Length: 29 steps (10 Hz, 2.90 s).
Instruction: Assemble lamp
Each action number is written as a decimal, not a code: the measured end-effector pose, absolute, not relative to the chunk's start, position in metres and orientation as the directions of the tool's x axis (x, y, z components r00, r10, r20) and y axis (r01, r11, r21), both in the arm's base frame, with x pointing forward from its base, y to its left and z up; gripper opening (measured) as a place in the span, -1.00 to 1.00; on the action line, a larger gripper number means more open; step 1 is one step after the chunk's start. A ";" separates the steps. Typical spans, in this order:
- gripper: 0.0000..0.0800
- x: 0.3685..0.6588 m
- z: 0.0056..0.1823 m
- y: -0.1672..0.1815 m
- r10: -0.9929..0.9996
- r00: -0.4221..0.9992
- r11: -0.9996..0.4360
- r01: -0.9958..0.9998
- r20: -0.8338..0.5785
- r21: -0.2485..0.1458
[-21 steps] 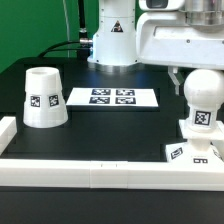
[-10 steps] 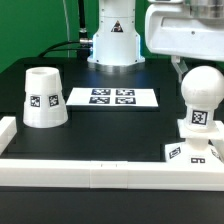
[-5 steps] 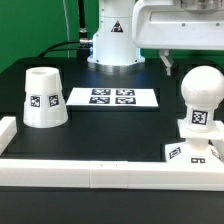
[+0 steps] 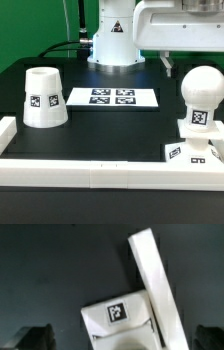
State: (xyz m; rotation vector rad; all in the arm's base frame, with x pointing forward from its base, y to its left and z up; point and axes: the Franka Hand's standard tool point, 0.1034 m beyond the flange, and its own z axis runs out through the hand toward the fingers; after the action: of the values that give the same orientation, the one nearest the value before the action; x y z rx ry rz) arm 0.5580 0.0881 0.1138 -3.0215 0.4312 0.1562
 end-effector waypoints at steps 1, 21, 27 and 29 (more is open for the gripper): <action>0.75 0.537 0.113 0.062 -0.194 0.976 -0.976 -0.202 -0.101 -0.076; 0.75 0.435 0.108 -0.120 0.091 0.987 -0.988 0.072 -0.133 -0.139; 0.67 0.431 0.083 -0.123 0.103 0.985 -0.987 0.084 -0.141 -0.135; 0.23 0.431 0.083 -0.123 0.103 0.984 -0.987 0.084 -0.142 -0.135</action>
Offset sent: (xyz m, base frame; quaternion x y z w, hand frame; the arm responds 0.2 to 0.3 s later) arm -0.0248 -0.0927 0.0315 0.0296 -0.0105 -0.0753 0.9967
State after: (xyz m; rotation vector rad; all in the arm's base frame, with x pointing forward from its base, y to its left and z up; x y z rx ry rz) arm 0.4312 -0.1231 0.0830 -3.0010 -0.1425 0.2246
